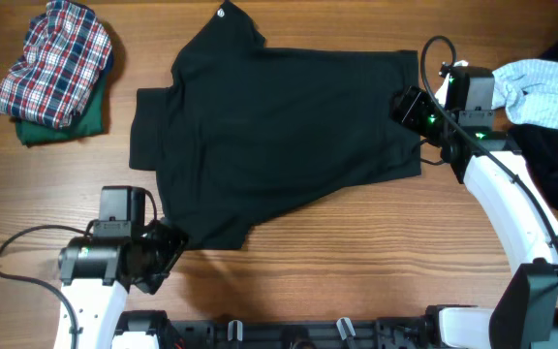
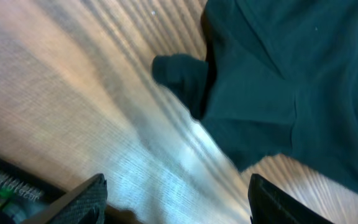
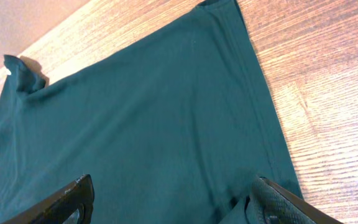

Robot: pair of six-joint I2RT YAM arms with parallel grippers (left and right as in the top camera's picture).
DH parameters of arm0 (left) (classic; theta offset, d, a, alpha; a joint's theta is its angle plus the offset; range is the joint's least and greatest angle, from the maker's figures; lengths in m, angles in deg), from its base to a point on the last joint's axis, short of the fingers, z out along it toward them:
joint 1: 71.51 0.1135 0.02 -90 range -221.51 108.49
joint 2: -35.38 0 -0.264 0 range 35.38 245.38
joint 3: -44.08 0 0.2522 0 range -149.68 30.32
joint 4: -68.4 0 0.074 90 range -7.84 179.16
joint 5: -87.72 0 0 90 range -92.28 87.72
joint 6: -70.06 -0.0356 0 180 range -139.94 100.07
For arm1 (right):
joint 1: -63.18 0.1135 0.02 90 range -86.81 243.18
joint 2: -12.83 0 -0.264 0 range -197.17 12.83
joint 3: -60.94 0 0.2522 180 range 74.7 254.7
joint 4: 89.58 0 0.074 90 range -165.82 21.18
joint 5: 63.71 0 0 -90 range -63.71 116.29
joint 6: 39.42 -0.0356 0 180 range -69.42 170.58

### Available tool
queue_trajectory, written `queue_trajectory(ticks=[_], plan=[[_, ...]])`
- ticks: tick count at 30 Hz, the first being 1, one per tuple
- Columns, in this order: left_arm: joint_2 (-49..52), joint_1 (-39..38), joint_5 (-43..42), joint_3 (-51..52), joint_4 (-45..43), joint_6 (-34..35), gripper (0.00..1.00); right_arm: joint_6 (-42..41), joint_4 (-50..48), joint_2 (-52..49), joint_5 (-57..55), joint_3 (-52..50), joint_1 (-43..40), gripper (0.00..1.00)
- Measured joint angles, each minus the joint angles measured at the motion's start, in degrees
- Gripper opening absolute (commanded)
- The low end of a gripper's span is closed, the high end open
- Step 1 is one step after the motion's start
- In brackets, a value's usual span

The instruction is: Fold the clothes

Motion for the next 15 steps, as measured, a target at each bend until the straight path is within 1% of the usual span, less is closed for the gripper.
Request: queue_trajectory(ticks=[5,8,12,15], plan=[[2.08,0.00,-0.66,3.13,-6.12,0.35,0.75,0.24,0.04,0.00,0.74,0.00,0.00,0.81],[4.33,0.00,-0.24,3.58,-9.31,-0.20,0.79,0.42,0.07,0.00,0.85,0.00,0.00,0.81],[8.74,0.00,0.17,5.03,-13.88,-2.73,0.79,0.68,0.04,0.00,1.14,0.00,0.00,0.81],[12.52,0.00,0.26,5.86,-17.53,-4.59,0.76,1.14,0.11,0.00,1.18,0.00,0.00,0.81]])
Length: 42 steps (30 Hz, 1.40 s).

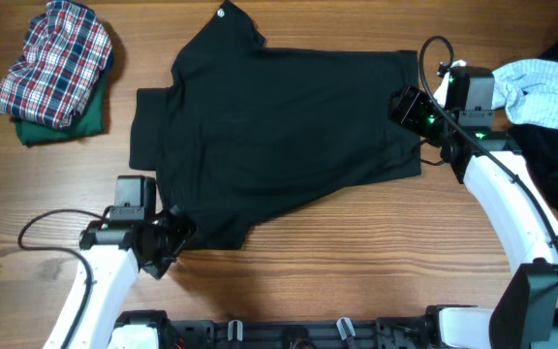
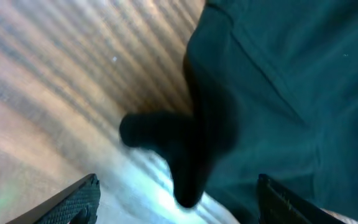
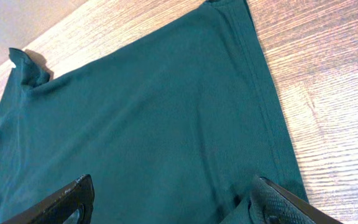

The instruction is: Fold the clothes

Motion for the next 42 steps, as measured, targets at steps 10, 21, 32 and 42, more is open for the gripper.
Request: queue_trajectory(ticks=[10,21,32,42], plan=[[5.09,0.00,2.34,0.09,-5.53,-2.64,0.76,0.57,0.13,0.00,0.02,0.00,0.00,0.81],[5.27,0.00,2.97,0.31,-17.70,-16.37,0.85,0.57,-0.15,0.00,0.90,0.00,0.00,0.83],[5.27,0.00,0.15,0.33,-13.20,-30.84,0.80,0.57,-0.57,0.00,1.27,0.00,0.00,0.85],[5.27,0.00,-2.71,0.33,-11.17,-42.56,0.60,0.57,-1.03,0.00,1.51,0.00,0.00,0.86]])
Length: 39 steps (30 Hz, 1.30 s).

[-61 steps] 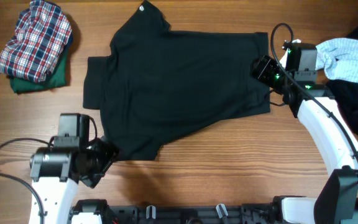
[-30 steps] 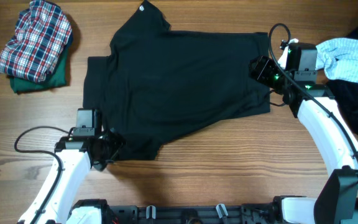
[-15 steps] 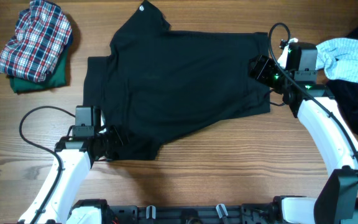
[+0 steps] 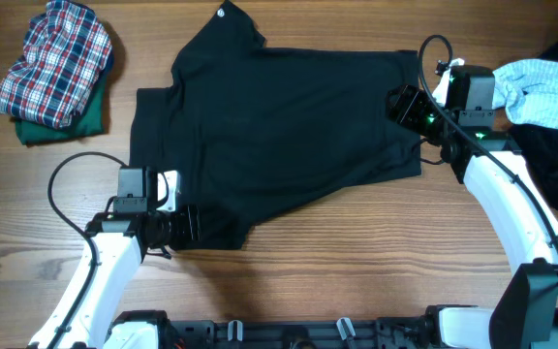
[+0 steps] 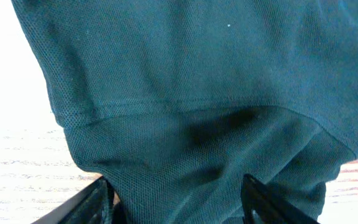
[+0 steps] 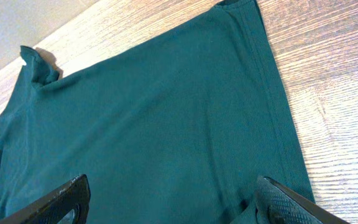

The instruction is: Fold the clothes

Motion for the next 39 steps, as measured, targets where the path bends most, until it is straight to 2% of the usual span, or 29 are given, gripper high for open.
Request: queue_trajectory(ticks=[7,12,13,15,16,23,28,32,39], plan=[[0.00,0.00,-0.59,0.00,0.28,-0.85,0.34,0.00,-0.07,0.00,0.00,0.00,0.00,0.86],[0.00,0.00,-0.87,0.00,0.35,-1.44,0.26,0.00,-0.59,0.00,0.00,0.00,0.00,0.86],[0.00,0.00,-0.90,0.00,0.37,-1.44,0.22,0.00,-0.76,0.00,0.00,0.00,0.00,0.86],[0.00,0.00,-0.85,0.00,0.35,-1.64,0.08,0.00,-0.98,0.00,0.00,0.00,0.00,0.86],[0.00,0.00,-0.92,0.00,0.35,-1.42,0.04,0.00,-1.03,0.00,0.00,0.00,0.00,0.86],[0.00,0.00,-1.27,0.00,-0.07,-1.46,0.04,0.00,-1.25,0.00,0.00,0.00,0.00,0.86],[-0.02,0.00,-2.40,-1.20,-0.83,4.98,0.04,0.00,-1.25,0.00,0.00,0.00,0.00,0.85],[-0.07,0.00,-2.60,-6.82,-0.98,9.01,0.04,0.00,-1.20,0.00,0.00,0.00,0.00,0.85],[-0.17,0.00,-2.34,-14.84,-3.65,10.51,0.04,0.02,0.22,0.00,0.00,0.00,0.00,0.85]])
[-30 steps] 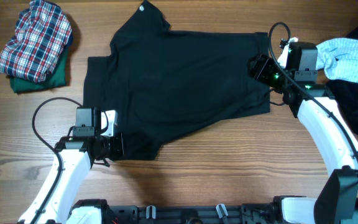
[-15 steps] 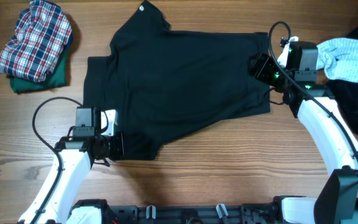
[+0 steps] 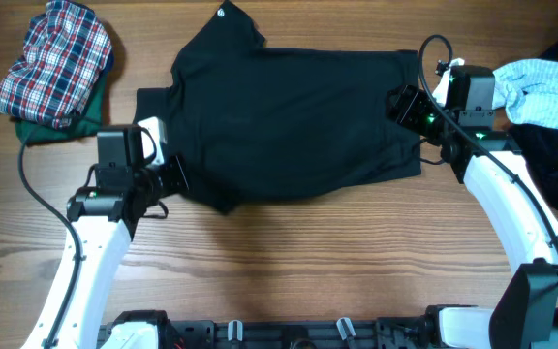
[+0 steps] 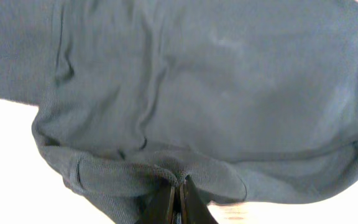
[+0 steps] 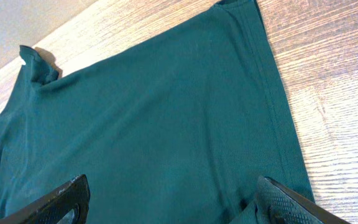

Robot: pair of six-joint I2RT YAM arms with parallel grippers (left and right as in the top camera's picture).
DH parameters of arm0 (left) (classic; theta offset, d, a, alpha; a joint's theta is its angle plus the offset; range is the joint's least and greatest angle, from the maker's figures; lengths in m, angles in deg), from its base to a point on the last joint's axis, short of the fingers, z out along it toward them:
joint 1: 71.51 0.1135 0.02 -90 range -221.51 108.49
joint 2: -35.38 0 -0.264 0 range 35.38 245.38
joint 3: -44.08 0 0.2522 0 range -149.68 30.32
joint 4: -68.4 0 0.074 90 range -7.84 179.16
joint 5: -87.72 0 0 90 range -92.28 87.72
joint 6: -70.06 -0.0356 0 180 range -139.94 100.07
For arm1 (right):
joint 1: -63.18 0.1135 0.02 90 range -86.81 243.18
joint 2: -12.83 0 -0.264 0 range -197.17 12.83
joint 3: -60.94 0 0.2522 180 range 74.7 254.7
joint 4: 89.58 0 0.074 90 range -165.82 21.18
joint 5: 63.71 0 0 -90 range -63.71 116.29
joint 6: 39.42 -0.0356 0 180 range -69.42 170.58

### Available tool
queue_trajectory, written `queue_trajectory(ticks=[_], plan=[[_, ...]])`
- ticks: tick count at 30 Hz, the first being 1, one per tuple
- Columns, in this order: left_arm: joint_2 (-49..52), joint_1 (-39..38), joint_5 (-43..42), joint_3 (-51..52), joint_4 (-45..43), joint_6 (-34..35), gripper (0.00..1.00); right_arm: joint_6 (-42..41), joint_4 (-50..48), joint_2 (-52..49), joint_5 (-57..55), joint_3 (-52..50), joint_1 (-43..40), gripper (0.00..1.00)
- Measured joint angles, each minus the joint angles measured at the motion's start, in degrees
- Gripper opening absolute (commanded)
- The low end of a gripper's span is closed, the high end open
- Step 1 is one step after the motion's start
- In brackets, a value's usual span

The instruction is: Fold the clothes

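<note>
A dark green shirt [image 3: 289,116] lies spread across the middle of the table, collar at the far side. My left gripper [image 3: 174,177] is shut on a bunched fold of the shirt's near-left edge [image 4: 179,180]; that corner is drawn inward and the cloth [image 4: 229,81] wrinkles ahead of the jaws. My right gripper [image 3: 402,105] hovers open over the shirt's right hem. In the right wrist view its fingers [image 5: 284,199] stand wide apart above flat fabric [image 5: 154,124], holding nothing.
A folded plaid shirt [image 3: 54,58] on a green garment sits at the far left corner. A light blue cloth [image 3: 550,92] and dark clothing are piled at the right edge. Bare wood [image 3: 308,262] runs along the near side.
My left gripper, then open around the shirt's near-left corner, is now shut on it and farther from the front edge. The corner has come up with it. The right arm is unchanged.
My left gripper stood open on bare wood left of the shirt's near corner. It was then closer to that corner, then around the fabric. Now it is shut on the cloth, with the corner drawn toward the shirt's middle. The right gripper stayed open over the right hem.
</note>
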Motion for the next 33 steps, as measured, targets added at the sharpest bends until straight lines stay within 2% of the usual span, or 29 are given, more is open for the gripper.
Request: queue_trajectory(ticks=[7,20,25,33], plan=[[1.49,0.00,4.07,-0.22,-2.71,0.42,0.04,0.00,1.22,0.00,0.02,0.00,0.00,0.86],[12.52,0.00,6.51,-0.22,-15.47,0.85,0.04,0.00,3.56,0.00,0.00,0.00,0.00,0.86],[16.65,0.09,8.22,-0.22,-17.70,1.62,0.04,0.00,3.74,0.00,0.00,0.00,0.00,0.85],[21.03,3.74,9.07,-0.22,-22.18,3.87,0.04,0.00,4.72,0.00,-0.04,0.00,0.00,0.86]])
